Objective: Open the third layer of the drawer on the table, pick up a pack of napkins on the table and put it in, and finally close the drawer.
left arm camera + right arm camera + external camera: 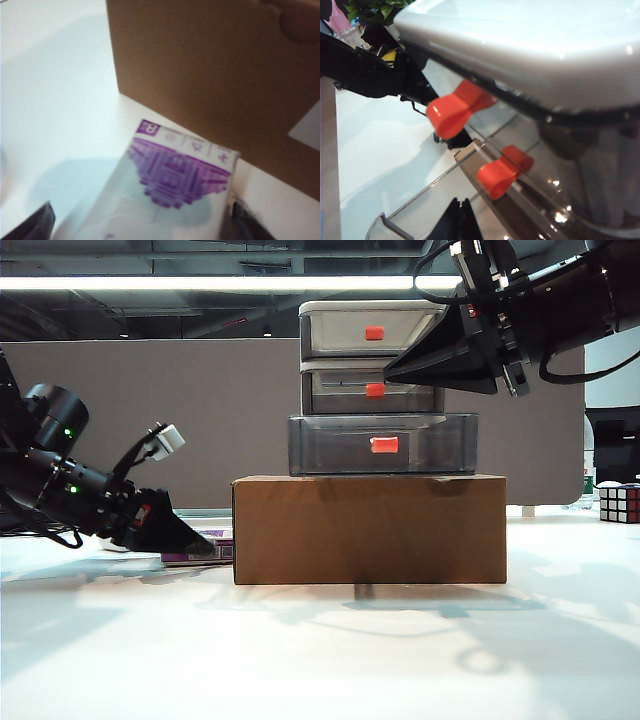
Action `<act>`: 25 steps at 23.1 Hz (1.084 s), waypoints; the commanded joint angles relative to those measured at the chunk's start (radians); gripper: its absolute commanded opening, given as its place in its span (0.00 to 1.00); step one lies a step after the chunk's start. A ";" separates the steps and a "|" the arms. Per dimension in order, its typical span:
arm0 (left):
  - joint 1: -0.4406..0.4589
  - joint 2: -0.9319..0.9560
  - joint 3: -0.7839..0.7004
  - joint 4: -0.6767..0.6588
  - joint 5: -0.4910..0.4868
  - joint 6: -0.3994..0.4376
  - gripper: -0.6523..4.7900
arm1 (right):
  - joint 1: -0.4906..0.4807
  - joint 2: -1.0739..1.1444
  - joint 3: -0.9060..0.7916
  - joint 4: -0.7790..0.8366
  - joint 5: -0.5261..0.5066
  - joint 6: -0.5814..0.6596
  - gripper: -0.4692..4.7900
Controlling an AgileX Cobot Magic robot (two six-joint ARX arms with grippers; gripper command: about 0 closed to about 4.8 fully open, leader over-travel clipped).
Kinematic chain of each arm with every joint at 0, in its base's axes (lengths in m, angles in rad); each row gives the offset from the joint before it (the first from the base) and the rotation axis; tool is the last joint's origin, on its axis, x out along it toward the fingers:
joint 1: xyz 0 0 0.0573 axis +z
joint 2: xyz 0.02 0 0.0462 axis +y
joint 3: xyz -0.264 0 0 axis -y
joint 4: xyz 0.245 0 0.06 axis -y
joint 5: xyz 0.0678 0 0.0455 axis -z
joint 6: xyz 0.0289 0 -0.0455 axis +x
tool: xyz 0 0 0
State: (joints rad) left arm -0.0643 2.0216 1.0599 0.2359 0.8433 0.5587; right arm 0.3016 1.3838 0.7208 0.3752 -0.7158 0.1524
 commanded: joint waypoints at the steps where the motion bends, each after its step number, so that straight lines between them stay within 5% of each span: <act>1: -0.019 0.004 0.007 -0.022 0.005 0.057 1.00 | 0.000 -0.003 0.006 0.009 -0.005 -0.003 0.08; 11: -0.060 0.010 0.007 -0.040 -0.087 0.085 1.00 | 0.000 -0.003 0.006 0.009 -0.005 -0.003 0.08; 14: -0.059 0.010 0.007 -0.054 -0.088 0.075 0.72 | 0.000 -0.003 0.006 0.006 -0.013 -0.003 0.08; 16: -0.058 0.009 0.007 -0.079 -0.088 0.074 0.62 | 0.000 -0.003 0.006 0.003 -0.020 -0.003 0.08; 19: -0.058 0.009 0.007 -0.095 -0.092 0.074 0.55 | 0.000 -0.003 0.006 0.002 -0.023 -0.003 0.08; 25: -0.020 -0.108 0.006 -0.169 -0.129 0.081 0.56 | 0.000 -0.006 0.006 0.003 -0.024 -0.002 0.08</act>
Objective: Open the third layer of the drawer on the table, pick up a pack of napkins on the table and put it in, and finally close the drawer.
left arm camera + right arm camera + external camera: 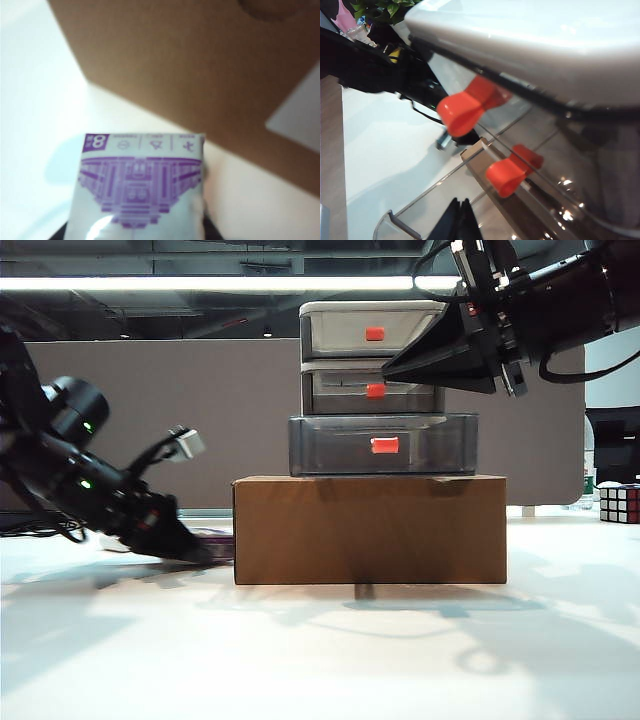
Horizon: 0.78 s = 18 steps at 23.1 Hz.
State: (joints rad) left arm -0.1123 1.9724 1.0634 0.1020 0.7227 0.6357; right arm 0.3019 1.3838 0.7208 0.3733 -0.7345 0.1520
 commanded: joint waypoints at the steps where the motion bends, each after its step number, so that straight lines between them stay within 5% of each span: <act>1: 0.041 -0.090 0.003 -0.047 -0.011 0.004 0.56 | 0.000 -0.010 0.006 0.005 -0.005 -0.002 0.08; 9: 0.073 -0.327 0.003 -0.214 0.002 0.004 0.57 | 0.000 -0.067 0.006 0.037 -0.002 -0.002 0.08; 14: -0.012 -0.455 0.003 -0.364 0.013 0.012 0.57 | 0.000 -0.117 0.006 0.050 -0.001 0.007 0.08; 18: -0.161 -0.577 0.003 -0.518 -0.045 0.075 0.57 | -0.001 -0.187 0.006 0.049 -0.001 0.021 0.08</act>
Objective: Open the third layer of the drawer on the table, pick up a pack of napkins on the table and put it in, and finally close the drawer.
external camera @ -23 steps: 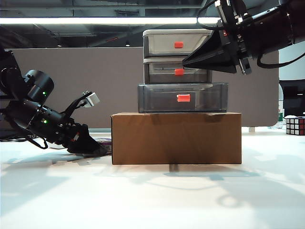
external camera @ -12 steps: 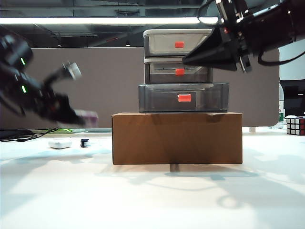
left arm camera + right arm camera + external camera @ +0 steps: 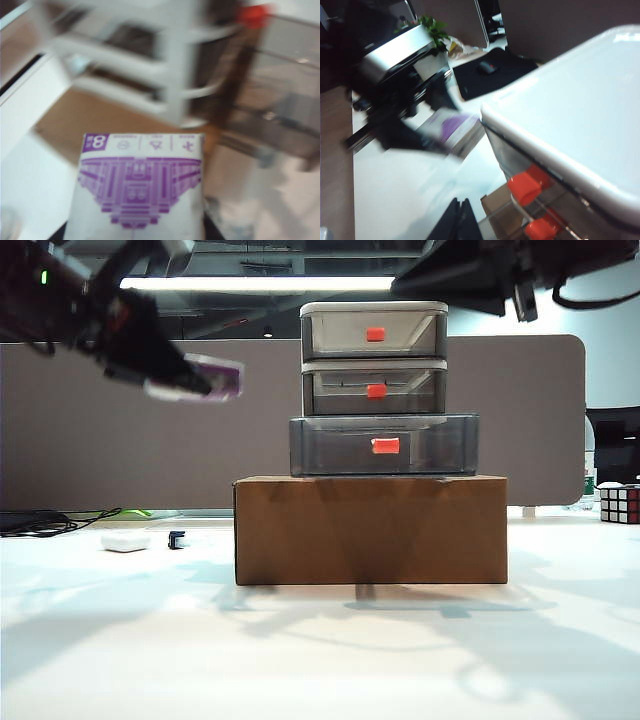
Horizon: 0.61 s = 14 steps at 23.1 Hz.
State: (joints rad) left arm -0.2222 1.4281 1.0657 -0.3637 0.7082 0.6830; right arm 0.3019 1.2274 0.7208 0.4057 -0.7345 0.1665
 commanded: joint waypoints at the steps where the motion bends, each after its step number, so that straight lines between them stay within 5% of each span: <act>1: -0.078 -0.047 0.000 -0.066 -0.036 0.027 0.57 | -0.001 -0.042 0.006 0.016 -0.001 0.007 0.08; 6: -0.257 -0.087 0.000 -0.095 -0.043 0.016 0.57 | -0.001 -0.100 0.006 -0.013 -0.001 0.017 0.08; 14: -0.404 -0.040 0.001 0.132 -0.096 0.002 0.57 | 0.000 -0.110 0.006 -0.019 -0.006 0.018 0.08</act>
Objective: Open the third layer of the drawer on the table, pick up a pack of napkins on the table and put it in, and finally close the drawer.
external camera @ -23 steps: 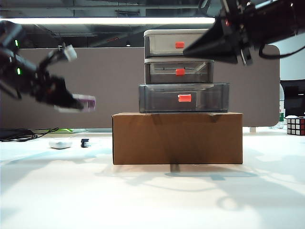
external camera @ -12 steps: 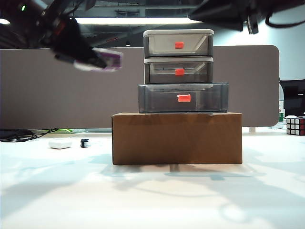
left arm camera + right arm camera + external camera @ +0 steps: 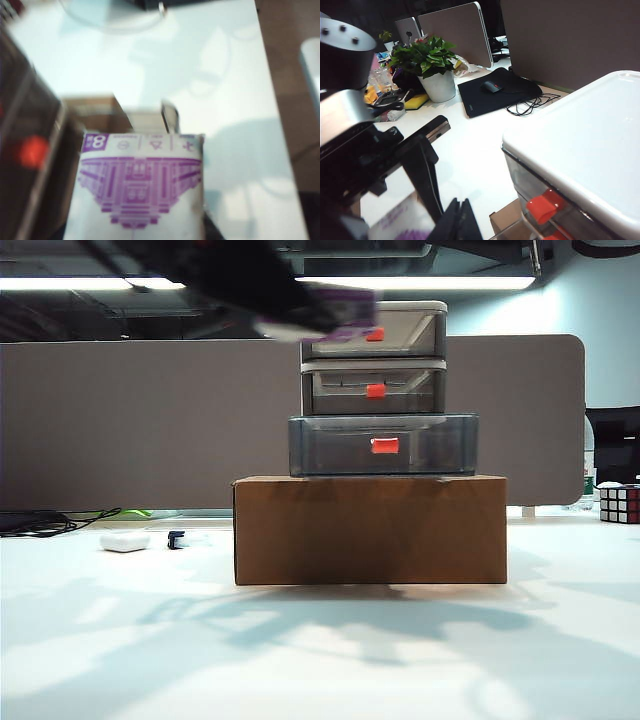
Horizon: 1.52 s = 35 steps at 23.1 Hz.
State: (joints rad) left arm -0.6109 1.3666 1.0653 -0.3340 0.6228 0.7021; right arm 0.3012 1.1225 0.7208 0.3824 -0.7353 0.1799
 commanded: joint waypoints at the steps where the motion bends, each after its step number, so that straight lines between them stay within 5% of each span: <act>1: -0.021 0.034 0.001 0.132 -0.008 -0.034 0.57 | 0.001 -0.005 0.006 0.003 -0.008 0.006 0.08; 15: -0.030 0.197 0.002 0.329 0.053 -0.116 0.57 | 0.000 -0.006 0.006 0.004 -0.003 0.002 0.08; 16: -0.030 0.200 0.002 0.328 0.056 -0.116 0.59 | 0.000 -0.006 0.006 0.004 -0.003 0.002 0.08; 18: -0.030 0.205 0.002 0.330 0.053 -0.119 0.76 | 0.000 -0.006 0.006 0.005 -0.003 0.002 0.08; 28: -0.029 0.198 0.004 0.342 0.050 -0.123 0.77 | 0.000 -0.006 0.006 0.008 -0.003 0.000 0.08; 35: -0.029 0.185 0.005 0.328 -0.053 -0.134 0.77 | 0.000 -0.006 0.006 0.008 -0.001 0.000 0.08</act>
State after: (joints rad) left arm -0.6388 1.5513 1.0691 0.0029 0.5949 0.5705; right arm 0.3012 1.1213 0.7208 0.3756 -0.7376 0.1829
